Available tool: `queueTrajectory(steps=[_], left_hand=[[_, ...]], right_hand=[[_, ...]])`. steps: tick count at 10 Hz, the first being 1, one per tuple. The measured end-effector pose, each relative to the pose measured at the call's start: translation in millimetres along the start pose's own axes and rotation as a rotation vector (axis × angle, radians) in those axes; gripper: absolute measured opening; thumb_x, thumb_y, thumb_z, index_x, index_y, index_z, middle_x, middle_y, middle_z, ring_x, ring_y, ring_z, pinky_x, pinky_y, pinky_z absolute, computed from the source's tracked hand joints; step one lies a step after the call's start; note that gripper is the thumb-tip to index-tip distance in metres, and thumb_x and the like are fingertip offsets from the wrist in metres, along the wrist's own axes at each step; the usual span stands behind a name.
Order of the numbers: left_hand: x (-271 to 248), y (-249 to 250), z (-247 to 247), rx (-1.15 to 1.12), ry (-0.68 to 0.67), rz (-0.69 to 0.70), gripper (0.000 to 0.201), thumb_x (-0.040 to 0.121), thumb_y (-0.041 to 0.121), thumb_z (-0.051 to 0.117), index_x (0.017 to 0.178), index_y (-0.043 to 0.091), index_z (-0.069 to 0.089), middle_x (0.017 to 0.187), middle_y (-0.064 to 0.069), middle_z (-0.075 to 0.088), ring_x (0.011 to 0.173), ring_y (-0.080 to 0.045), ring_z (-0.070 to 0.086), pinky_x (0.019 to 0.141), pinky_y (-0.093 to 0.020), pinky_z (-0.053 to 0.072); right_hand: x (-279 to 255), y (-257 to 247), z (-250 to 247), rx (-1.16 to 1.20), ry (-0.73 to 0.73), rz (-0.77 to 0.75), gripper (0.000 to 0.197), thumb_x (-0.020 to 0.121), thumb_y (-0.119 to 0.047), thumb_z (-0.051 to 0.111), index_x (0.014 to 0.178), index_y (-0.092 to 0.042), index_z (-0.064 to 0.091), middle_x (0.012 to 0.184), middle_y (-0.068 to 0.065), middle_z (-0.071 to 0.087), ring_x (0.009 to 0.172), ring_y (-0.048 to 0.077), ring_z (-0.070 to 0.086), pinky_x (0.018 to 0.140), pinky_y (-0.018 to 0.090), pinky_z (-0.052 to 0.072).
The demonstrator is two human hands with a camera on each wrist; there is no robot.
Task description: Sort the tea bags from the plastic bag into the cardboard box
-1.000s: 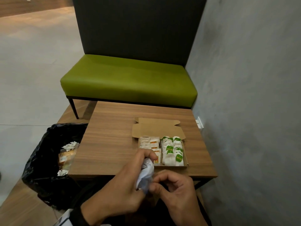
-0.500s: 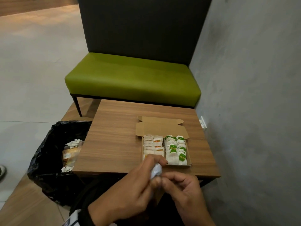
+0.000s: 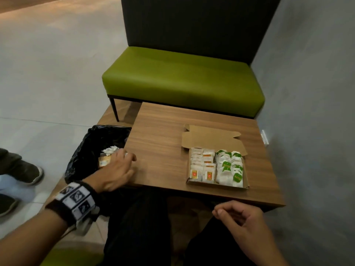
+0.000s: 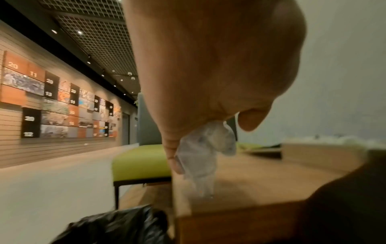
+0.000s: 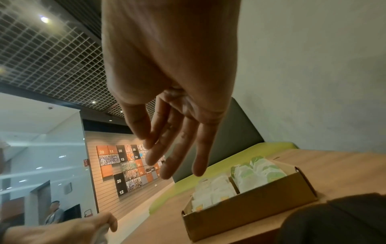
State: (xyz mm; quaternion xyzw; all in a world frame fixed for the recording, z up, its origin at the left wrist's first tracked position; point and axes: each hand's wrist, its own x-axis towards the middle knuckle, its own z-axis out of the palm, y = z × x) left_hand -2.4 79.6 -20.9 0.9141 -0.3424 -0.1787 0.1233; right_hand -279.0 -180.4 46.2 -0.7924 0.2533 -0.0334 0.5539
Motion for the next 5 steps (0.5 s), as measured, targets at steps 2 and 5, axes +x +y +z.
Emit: queueTrajectory(steps=[2, 5], left_hand=[[35.3, -96.0, 10.3, 0.299, 0.163, -0.219, 0.057, 0.082, 0.004, 0.065, 0.134, 0.015, 0.043, 0.123, -0.014, 0.040, 0.104, -0.039, 0.044, 0.086, -0.055, 0.045], [35.8, -172.8, 32.7, 0.209, 0.018, -0.581, 0.118, 0.080, 0.047, 0.074, 0.154, 0.032, -0.017, 0.163, -0.010, -0.021, 0.147, -0.048, -0.014, 0.109, -0.075, 0.009]], right_hand=[[-6.7, -1.1, -4.3, -0.081, -0.053, 0.047, 0.032, 0.082, -0.010, 0.076, 0.074, -0.040, 0.077, 0.081, -0.009, 0.078, 0.085, 0.004, 0.073, 0.084, 0.023, 0.056], [0.4, 15.1, -4.2, -0.249, 0.160, -0.062, 0.039, 0.068, -0.002, 0.086, 0.067, -0.040, 0.077, 0.067, -0.012, 0.075, 0.067, 0.003, 0.072, 0.076, 0.008, 0.051]])
